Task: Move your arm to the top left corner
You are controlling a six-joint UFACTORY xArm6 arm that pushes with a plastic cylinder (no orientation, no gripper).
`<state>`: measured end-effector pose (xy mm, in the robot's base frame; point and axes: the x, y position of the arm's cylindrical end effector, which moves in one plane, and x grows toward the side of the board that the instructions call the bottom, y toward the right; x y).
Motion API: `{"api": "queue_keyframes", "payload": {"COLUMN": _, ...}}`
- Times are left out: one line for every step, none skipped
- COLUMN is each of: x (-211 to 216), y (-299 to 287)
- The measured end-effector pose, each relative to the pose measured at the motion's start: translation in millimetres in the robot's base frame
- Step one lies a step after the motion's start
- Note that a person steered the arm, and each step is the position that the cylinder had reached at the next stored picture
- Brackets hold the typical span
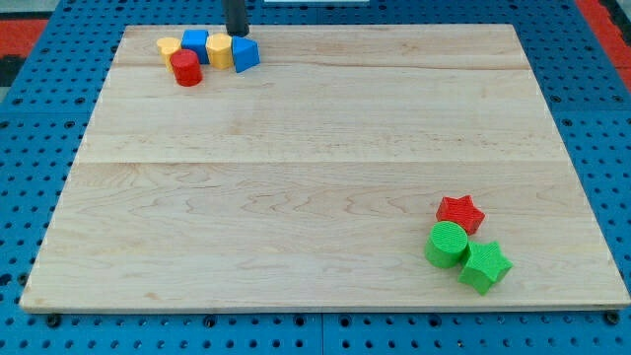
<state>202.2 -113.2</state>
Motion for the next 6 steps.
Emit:
{"api": "queue_keyframes", "payload": {"x": 0.0, "y": 0.0}}
{"api": "queue_keyframes", "payload": {"x": -9.5, "y": 0.2}}
{"api": "queue_keyframes", "payload": {"x": -9.5, "y": 0.2}}
{"api": "queue_keyframes", "payload": {"x": -9.4, "y": 0.5}}
{"api": "queue_keyframes", "payload": {"x": 5.9, "y": -16.3}}
{"api": "queue_keyframes", "payload": {"x": -10.1, "y": -38.4}}
